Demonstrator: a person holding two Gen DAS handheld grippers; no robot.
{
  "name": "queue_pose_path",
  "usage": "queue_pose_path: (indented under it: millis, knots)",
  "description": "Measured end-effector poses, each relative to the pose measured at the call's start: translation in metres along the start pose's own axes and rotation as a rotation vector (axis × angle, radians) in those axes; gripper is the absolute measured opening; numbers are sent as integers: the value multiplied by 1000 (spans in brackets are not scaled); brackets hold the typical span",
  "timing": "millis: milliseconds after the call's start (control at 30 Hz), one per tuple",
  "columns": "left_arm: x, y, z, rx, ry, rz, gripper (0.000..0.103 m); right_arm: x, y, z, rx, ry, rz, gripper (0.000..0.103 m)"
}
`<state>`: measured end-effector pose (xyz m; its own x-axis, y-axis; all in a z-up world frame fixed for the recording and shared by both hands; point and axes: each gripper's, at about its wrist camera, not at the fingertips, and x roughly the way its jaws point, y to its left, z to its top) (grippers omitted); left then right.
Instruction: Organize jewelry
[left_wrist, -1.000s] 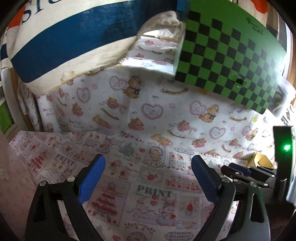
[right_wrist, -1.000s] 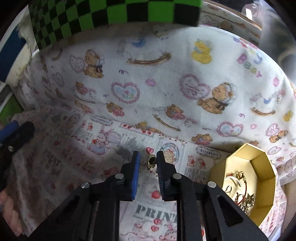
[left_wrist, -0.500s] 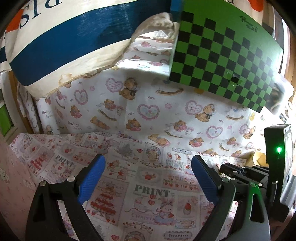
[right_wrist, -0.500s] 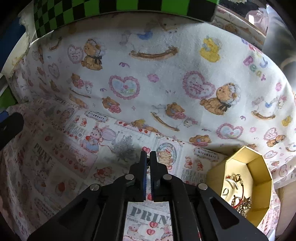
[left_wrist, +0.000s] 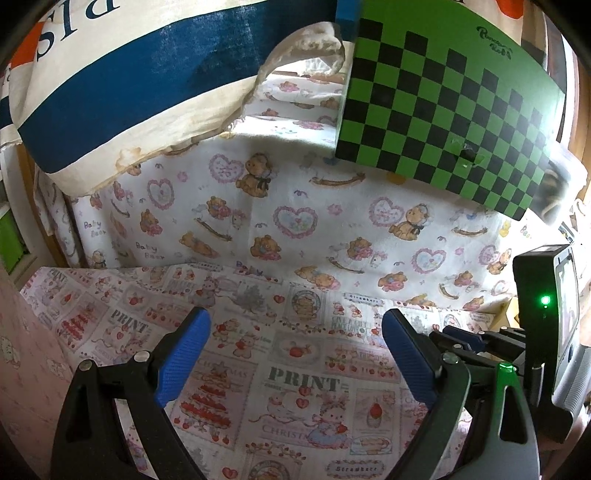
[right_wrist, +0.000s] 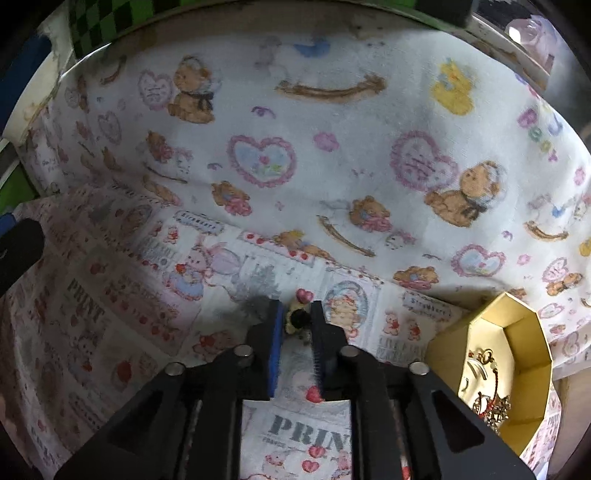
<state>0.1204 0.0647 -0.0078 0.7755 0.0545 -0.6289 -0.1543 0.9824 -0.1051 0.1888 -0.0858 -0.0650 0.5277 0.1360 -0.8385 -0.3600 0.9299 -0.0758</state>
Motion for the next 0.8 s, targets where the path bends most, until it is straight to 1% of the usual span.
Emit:
queue_pose_path:
  millis: [100,167,300,433,500,633,667,700,800]
  knots:
    - [0,1,0,-2,1,-1,93,-5,7,-2,-11,-14,-14,14]
    - [0,0,-1,1,-1,-3,93,-22,6,-6,-7,-40,-9,14]
    - [-2,-6,-3,16,-8,-11,93,-65,-15,-22,34,-107,47,14]
    - [-5,-22,-8,38,-12,-23,93,-106,-44,-48,76,-177,68,14]
    - [-7,-33,-11,54,-9,-63,93,-118,-63,-60,111,-206,68,14]
    - [-10,-62,-14,102,27,-188,93,-125,-95,-74,137,-252,38,14]
    - [-7,-71,-15,118,55,-212,88,-126,-102,-78,144,-264,26,14]
    - [-4,-78,-15,130,81,-227,79,-127,-109,-82,161,-269,18,14]
    - [9,-94,-14,124,145,-238,64,-123,-131,-89,221,-272,51,14]
